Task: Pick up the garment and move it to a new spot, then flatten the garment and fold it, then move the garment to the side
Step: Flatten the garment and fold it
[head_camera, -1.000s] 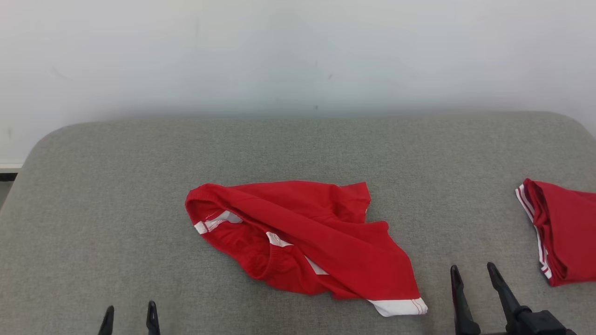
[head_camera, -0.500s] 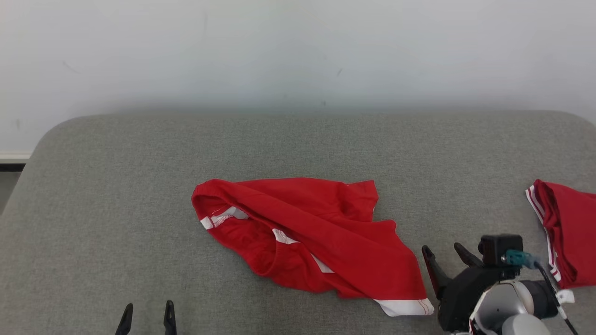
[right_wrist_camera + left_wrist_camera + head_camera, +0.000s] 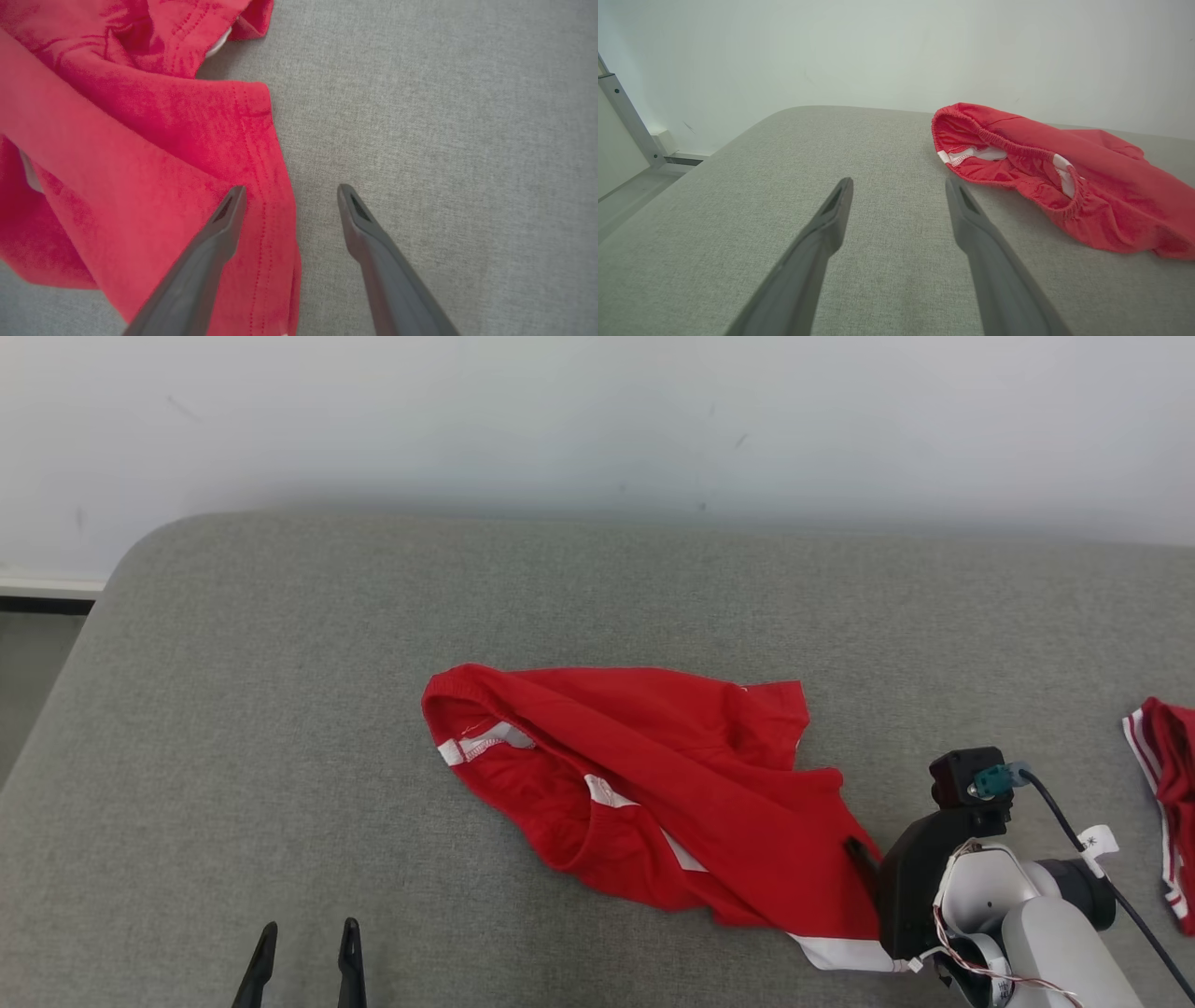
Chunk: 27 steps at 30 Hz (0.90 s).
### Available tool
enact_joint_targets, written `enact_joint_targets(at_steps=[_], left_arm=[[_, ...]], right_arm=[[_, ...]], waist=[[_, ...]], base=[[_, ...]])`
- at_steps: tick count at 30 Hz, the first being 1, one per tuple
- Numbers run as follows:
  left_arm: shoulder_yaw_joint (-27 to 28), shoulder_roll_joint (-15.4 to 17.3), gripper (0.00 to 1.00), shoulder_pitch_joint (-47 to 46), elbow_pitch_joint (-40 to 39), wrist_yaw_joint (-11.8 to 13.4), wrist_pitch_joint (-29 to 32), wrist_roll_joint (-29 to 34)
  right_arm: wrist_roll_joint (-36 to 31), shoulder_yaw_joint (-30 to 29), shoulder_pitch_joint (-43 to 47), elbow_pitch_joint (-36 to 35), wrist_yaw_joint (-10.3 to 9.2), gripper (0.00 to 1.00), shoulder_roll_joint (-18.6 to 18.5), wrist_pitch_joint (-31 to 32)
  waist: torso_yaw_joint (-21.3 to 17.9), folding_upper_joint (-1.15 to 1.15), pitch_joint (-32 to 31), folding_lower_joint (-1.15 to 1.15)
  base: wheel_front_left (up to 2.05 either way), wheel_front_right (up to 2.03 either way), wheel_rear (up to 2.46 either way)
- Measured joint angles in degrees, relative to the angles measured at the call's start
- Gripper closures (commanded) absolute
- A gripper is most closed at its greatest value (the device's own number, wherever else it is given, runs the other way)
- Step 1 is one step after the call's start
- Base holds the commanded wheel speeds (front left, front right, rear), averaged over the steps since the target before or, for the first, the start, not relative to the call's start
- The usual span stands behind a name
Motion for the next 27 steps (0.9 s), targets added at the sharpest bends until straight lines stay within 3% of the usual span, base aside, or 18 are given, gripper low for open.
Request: enact_joint_targets(at_steps=[4, 5, 6, 7, 8, 10, 27], left_arm=[[0.12, 0.0, 0.0, -0.1, 0.02, -0.18, 0.0, 0.03], [0.16, 0.0, 0.0, -0.1, 0.02, -0.18, 0.0, 0.03], [0.16, 0.0, 0.0, -0.13, 0.01, -0.18, 0.0, 0.04], [0.22, 0.0, 0.0, -0.16, 0.01, -0.19, 0.0, 0.04], [0.23, 0.0, 0.0, -0.19, 0.0, -0.18, 0.0, 0.04], [0.13, 0.0, 0.0, -0.29, -0.02, -0.11, 0.0, 0.04], [-0.14, 0.0, 0.0, -0.65, -0.4, 0.52, 0.0, -0.02]], right_arm=[[-0.52, 0.42, -0.52, 1.96, 0.0, 0.04, 0.07, 0.21], [-0.64, 0.57, -0.79, 2.38, 0.0, 0.14, 0.09, 0.14], [-0.65, 0.7, -0.98, 2.8, 0.0, 0.52, 0.13, 0.1], [-0.65, 0.83, -1.14, 3.12, 0.0, 0.58, 0.2, -0.05], [-0.65, 0.97, -1.27, 3.41, 0.0, 0.8, 0.25, -0.34], [-0.77, 1.21, -1.57, 3.61, 0.0, 1.0, 0.24, -1.22], [-2.15, -0.47, -1.47, 0.56, 0.0, 1.0, -1.07, -3.42]], waist=[[0.8, 0.0, 0.76, 0.0], [0.94, 0.0, 0.91, 0.0], [1.04, 0.0, 1.03, 0.0], [1.11, 0.0, 1.13, 0.0], [1.16, 0.0, 1.21, 0.0], [1.21, 0.0, 1.29, 0.0], [0.11, 0.0, 1.01, 0.0]], base=[[0.0, 0.0, 0.0], [0.0, 0.0, 0.0], [0.0, 0.0, 0.0], [0.0, 0.0, 0.0], [0.0, 0.0, 0.0], [0.0, 0.0, 0.0], [0.0, 0.0, 0.0]])
